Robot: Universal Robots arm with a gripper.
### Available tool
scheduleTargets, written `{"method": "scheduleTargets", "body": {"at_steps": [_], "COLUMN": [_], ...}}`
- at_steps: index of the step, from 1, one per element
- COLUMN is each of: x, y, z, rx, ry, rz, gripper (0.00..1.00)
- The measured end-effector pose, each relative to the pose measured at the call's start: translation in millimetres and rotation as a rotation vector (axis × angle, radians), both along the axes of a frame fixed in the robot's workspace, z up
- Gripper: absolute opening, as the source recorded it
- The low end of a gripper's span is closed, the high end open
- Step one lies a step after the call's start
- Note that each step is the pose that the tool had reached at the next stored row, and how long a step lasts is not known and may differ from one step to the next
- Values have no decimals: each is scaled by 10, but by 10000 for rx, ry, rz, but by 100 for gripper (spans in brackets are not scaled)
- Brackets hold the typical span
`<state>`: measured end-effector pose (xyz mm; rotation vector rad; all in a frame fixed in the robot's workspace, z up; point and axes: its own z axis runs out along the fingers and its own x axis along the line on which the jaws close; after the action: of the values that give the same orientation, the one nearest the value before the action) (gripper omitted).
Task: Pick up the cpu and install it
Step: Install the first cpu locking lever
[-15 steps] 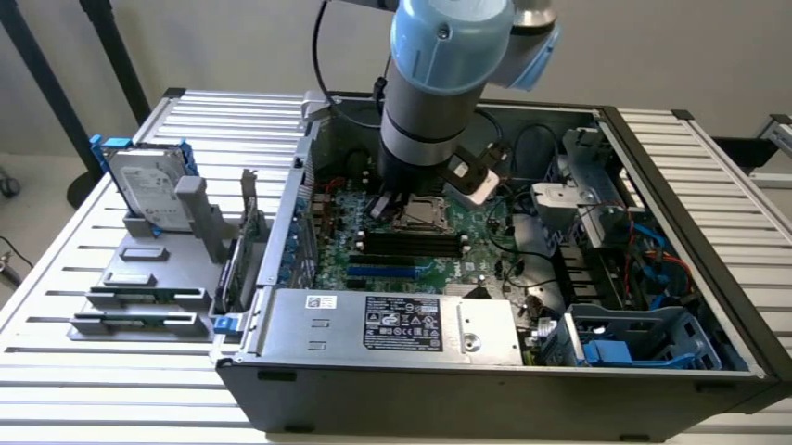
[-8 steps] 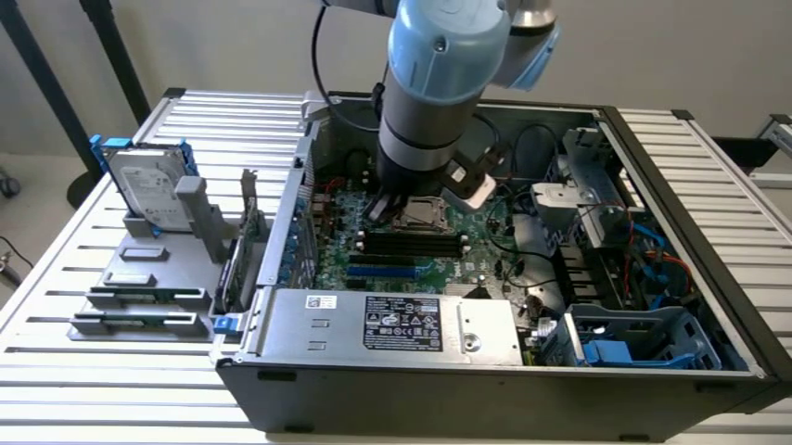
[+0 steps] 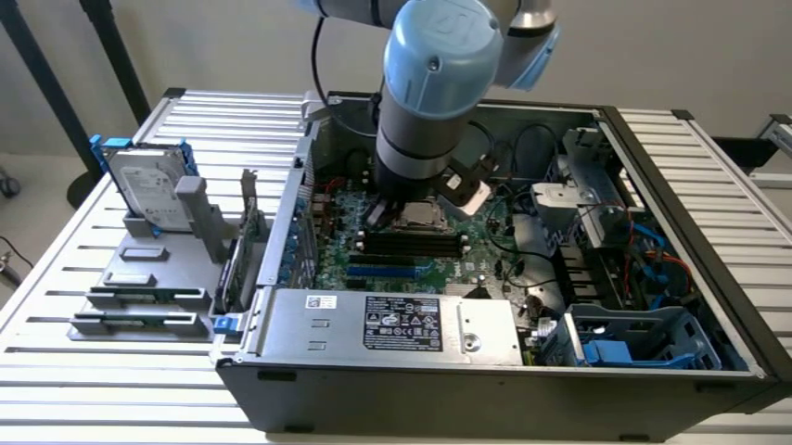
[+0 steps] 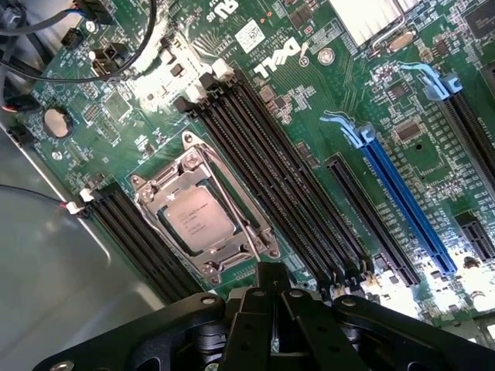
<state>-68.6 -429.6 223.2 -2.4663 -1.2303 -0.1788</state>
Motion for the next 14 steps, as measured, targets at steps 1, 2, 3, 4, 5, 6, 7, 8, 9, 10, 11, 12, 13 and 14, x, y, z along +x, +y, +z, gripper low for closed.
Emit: {"method": "scheduleTargets", "body": {"at_steps": [1,2,3,4,5,6,7,8,9,10,11,12,13,14], "x": [-4,-9,-13,-17,-20,-23,-27,-31,-36,-40,-45,-50,-56,-62], "y": [2,4,6,9,11,14,17,19,21,23,25,26,28,31], "z": [-17,-35,-51,-66,-80,-93,-108,-121,-134,-147,-157,-167,-177,-187], "rx": [3,4,5,8,10,14,18,21,23,28,31,34,37,40], "ry": [0,0,0,1,2,1,0,-1,0,0,-1,-1,0,0], "rz": [-2,-9,-20,-34,-50,-68,-90,-109,-130,-149,-167,-186,-208,-235], "gripper": [11,11,11,11,11,11,11,11,11,11,11,11,11,11]}}
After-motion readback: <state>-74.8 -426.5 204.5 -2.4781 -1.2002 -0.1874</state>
